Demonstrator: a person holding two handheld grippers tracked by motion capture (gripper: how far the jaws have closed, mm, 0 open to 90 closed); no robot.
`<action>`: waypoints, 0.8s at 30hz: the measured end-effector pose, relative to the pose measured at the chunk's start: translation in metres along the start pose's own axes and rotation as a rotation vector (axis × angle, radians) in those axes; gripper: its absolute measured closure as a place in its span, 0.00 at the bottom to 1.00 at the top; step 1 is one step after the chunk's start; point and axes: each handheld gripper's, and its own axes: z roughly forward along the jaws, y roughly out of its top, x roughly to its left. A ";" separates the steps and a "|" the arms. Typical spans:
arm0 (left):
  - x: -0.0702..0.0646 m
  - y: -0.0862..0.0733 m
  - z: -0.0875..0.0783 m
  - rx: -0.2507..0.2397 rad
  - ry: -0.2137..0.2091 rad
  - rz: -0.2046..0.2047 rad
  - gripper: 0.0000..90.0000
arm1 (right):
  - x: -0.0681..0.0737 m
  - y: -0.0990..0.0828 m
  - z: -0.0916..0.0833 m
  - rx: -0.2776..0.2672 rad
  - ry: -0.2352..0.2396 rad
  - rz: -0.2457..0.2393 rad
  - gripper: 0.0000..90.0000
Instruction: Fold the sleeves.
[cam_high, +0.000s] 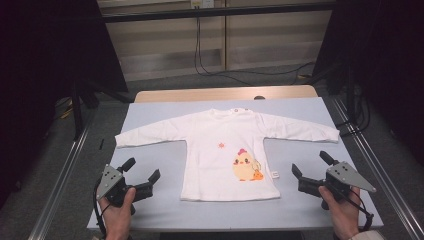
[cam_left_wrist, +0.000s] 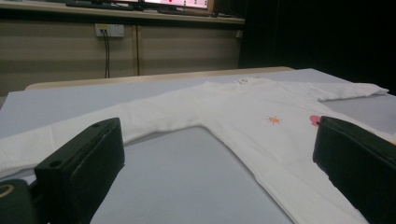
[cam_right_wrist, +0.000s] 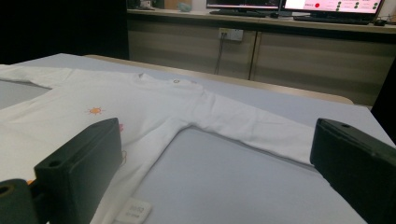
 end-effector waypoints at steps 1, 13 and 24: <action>0.000 0.000 0.000 -0.001 0.000 -0.008 0.02 | 0.000 0.000 0.000 -0.001 0.002 0.001 0.03; 0.002 0.003 0.001 0.018 -0.020 0.003 0.04 | 0.000 -0.001 0.001 0.009 0.025 -0.001 0.03; 0.018 0.009 0.001 0.024 -0.029 -0.028 0.04 | -0.001 -0.002 0.002 0.014 0.037 -0.003 0.02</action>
